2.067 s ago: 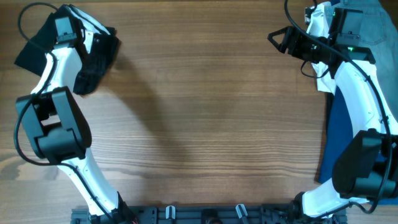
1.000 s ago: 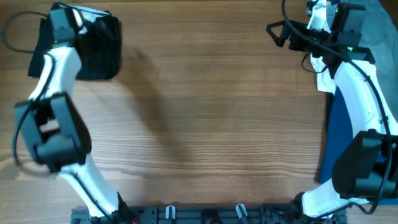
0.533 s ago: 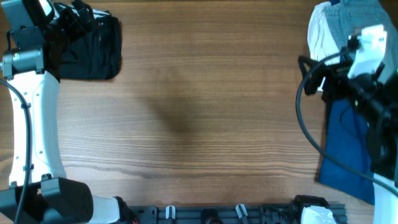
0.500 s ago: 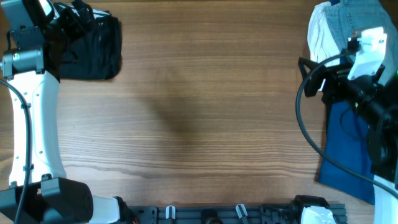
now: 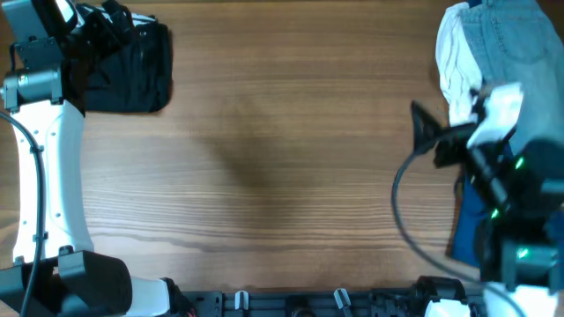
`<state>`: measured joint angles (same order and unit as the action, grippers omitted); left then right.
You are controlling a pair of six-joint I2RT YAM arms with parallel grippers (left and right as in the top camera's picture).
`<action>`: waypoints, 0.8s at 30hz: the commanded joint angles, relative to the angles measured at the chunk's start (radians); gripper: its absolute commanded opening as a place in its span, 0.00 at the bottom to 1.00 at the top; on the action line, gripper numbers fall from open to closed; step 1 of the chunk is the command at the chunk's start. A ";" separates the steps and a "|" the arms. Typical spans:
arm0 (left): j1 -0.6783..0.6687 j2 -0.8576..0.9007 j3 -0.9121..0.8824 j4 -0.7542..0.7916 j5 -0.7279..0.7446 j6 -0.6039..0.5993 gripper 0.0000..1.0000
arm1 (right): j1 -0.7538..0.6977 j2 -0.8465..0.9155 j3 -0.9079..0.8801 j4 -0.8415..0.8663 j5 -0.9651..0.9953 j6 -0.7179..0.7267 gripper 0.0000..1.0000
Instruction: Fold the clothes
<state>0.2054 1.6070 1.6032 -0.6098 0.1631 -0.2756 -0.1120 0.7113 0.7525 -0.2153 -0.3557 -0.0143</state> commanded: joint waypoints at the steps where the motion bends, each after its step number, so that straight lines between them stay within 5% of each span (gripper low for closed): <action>1: 0.000 0.005 -0.002 0.006 0.008 0.009 1.00 | 0.005 -0.209 -0.311 0.146 0.001 0.096 1.00; 8: 0.000 0.005 -0.002 0.006 0.008 0.009 1.00 | 0.066 -0.578 -0.644 0.164 0.101 -0.095 1.00; 24: 0.000 0.005 -0.002 0.006 0.008 0.010 1.00 | 0.066 -0.708 -0.714 0.152 0.203 -0.091 1.00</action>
<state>0.2054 1.6073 1.6028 -0.6067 0.1627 -0.2752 -0.0502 0.0193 0.0460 -0.0658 -0.1745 -0.0963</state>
